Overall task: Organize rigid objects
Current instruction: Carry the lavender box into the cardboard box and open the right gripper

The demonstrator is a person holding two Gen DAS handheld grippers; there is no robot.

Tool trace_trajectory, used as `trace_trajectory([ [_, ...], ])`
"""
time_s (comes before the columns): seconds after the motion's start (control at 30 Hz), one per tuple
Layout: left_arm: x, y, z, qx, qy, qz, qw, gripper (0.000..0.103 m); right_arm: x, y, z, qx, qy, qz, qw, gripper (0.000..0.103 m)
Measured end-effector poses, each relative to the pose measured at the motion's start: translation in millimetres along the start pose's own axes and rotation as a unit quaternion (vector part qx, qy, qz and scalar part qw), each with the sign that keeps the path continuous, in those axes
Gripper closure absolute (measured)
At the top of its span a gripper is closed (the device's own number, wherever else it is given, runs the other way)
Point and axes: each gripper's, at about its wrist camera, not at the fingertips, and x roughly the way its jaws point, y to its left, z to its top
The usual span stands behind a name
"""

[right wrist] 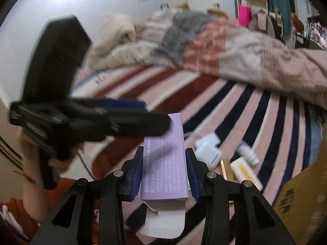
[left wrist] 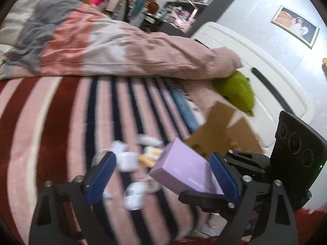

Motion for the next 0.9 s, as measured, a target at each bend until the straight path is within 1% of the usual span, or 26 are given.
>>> trace_trajectory([
  [0.03, 2.7, -13.2, 8.4, -0.003, 0.004, -0.020, 0.9998, 0.016, -14.3, -3.0, 3.8, -0.001, -0.014, 0.000, 1.000, 0.069],
  [0.1, 9.3, -34.5, 22.1, -0.002, 0.013, -0.045, 0.9989, 0.022, -39.8, -12.5, 7.3, 0.002, -0.039, -0.001, 0.999, 0.069],
  [0.17, 22.6, -66.7, 39.5, 0.013, 0.030, -0.067, 0.9972, 0.036, -64.1, -27.3, 6.6, 0.009, -0.059, -0.003, 0.998, 0.069],
  [0.2, 28.2, -78.5, 44.2, 0.021, 0.037, -0.070, 0.9967, 0.039, -74.2, -35.4, 5.4, 0.014, -0.067, -0.008, 0.998, 0.069],
  [0.27, 46.4, -108.3, 57.0, 0.042, 0.059, -0.071, 0.9949, 0.051, -96.8, -58.0, 0.1, 0.030, -0.081, -0.017, 0.996, 0.069],
  [0.3, 55.7, -122.1, 62.2, 0.051, 0.069, -0.072, 0.9936, 0.054, -104.8, -68.6, -3.0, 0.039, -0.084, -0.022, 0.995, 0.070],
  [0.33, 68.6, -138.9, 67.4, 0.063, 0.080, -0.068, 0.9925, 0.055, -110.9, -76.1, -5.3, 0.045, -0.086, -0.027, 0.995, 0.070],
  [0.43, 102.2, -169.3, 75.2, 0.078, 0.108, -0.057, 0.9894, 0.058, -133.1, -111.7, -17.2, 0.072, -0.088, -0.046, 0.992, 0.070],
  [0.53, 139.5, -185.4, 76.3, 0.077, 0.139, -0.054, 0.9859, 0.058, -144.8, -146.2, -26.8, 0.109, -0.072, -0.048, 0.990, 0.070],
  [0.67, 179.5, -184.1, 73.7, 0.061, 0.174, -0.053, 0.9814, 0.058, -142.8, -179.3, -39.0, 0.141, -0.034, -0.049, 0.988, 0.070],
  [0.8, 203.1, -175.3, 69.3, 0.049, 0.197, -0.047, 0.9781, 0.057, -132.3, -190.7, -43.2, 0.134, 0.007, -0.062, 0.989, 0.070],
  [0.83, 206.7, -173.8, 67.2, 0.049, 0.198, -0.043, 0.9780, 0.055, -129.0, -192.4, -42.8, 0.127, 0.017, -0.065, 0.990, 0.070],
  [0.87, 209.2, -172.2, 66.0, 0.051, 0.202, -0.031, 0.9777, 0.048, -124.4, -190.7, -42.2, 0.121, 0.028, -0.070, 0.990, 0.070],
  [0.9, 209.9, -170.5, 65.4, 0.053, 0.203, -0.020, 0.9775, 0.044, -118.6, -191.5, -41.9, 0.115, 0.043, -0.079, 0.989, 0.070],
])
